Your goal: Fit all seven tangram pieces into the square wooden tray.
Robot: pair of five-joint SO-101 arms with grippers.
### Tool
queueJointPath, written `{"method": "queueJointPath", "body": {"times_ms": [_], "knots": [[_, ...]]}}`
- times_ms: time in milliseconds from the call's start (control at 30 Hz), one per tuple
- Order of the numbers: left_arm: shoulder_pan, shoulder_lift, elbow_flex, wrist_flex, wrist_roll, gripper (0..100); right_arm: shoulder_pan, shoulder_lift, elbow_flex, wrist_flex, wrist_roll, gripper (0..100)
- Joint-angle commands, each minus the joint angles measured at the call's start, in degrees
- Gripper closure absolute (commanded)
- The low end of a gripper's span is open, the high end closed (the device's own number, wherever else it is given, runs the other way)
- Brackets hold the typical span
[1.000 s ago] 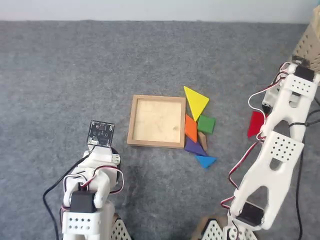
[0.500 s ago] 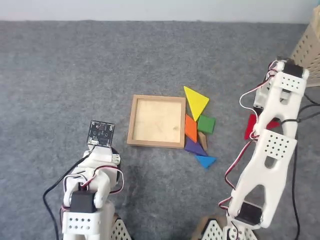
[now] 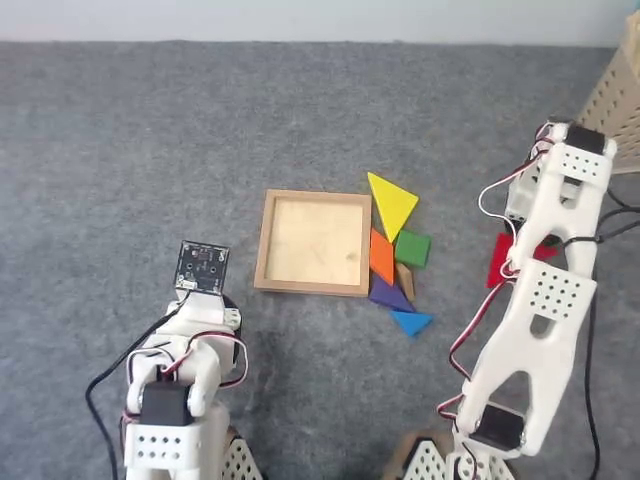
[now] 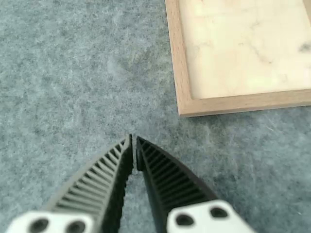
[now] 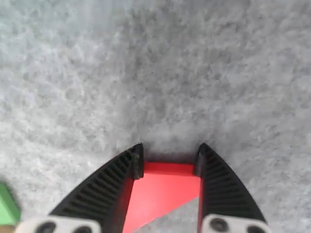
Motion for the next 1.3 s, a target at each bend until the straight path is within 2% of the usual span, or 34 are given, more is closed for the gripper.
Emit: {"method": "queueJointPath", "body": {"times_ms": [0,133,233,533,700,800,933,1100,1267], "knots": [[-0.3,-0.2,-0.3,0.3,0.5,99,-2.6,-7.0,6.2,1.8,0.4,84.6],[-0.3,-0.2,-0.3,0.3,0.5,99,-2.7,-13.1,16.3,-2.7,-0.7,84.6],[-0.3,-0.2,-0.3,0.3,0.5,99,-4.4,-19.2,29.0,-10.1,-0.5,84.6],[-0.3,-0.2,-0.3,0.3,0.5,99,-7.7,-50.0,67.8,-31.3,0.0,84.6],[-0.3,-0.2,-0.3,0.3,0.5,99,-12.2,-64.1,81.0,-37.2,5.1,84.6],[-0.3,-0.2,-0.3,0.3,0.5,99,-12.1,-70.7,84.4,-37.1,4.7,84.6],[-0.3,-0.2,-0.3,0.3,0.5,99,-10.6,-74.2,85.5,-31.7,-1.2,83.0],[-0.3,-0.2,-0.3,0.3,0.5,99,-6.9,-69.0,83.7,-28.5,-12.2,68.8],[-0.3,-0.2,-0.3,0.3,0.5,99,-3.9,-58.3,76.0,-25.7,-18.4,68.2]]}}
